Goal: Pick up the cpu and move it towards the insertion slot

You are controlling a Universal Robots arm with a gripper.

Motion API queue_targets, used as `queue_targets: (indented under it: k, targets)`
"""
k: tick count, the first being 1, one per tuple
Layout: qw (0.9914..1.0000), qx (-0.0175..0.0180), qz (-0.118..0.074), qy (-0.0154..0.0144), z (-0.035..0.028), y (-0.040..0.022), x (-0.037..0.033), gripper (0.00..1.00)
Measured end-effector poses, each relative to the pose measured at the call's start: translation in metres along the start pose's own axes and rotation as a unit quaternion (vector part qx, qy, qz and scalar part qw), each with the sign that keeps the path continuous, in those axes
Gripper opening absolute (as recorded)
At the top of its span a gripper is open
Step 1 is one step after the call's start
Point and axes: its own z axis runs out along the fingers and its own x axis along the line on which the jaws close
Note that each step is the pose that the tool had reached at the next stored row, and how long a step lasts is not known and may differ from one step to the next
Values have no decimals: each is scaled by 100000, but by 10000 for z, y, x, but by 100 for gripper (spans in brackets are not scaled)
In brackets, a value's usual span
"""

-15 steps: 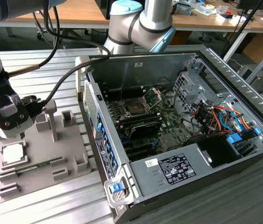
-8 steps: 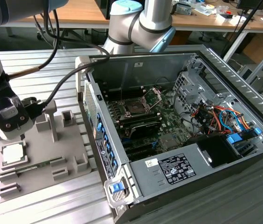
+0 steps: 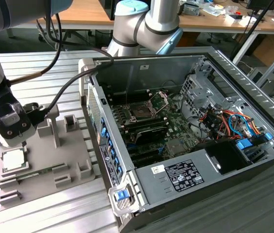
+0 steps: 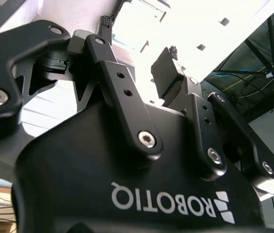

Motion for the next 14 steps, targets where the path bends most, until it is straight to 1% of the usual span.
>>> queue_targets:
  k: [14]
  targets:
    - [100000, 0, -142, 5, 70, -3, 0, 54]
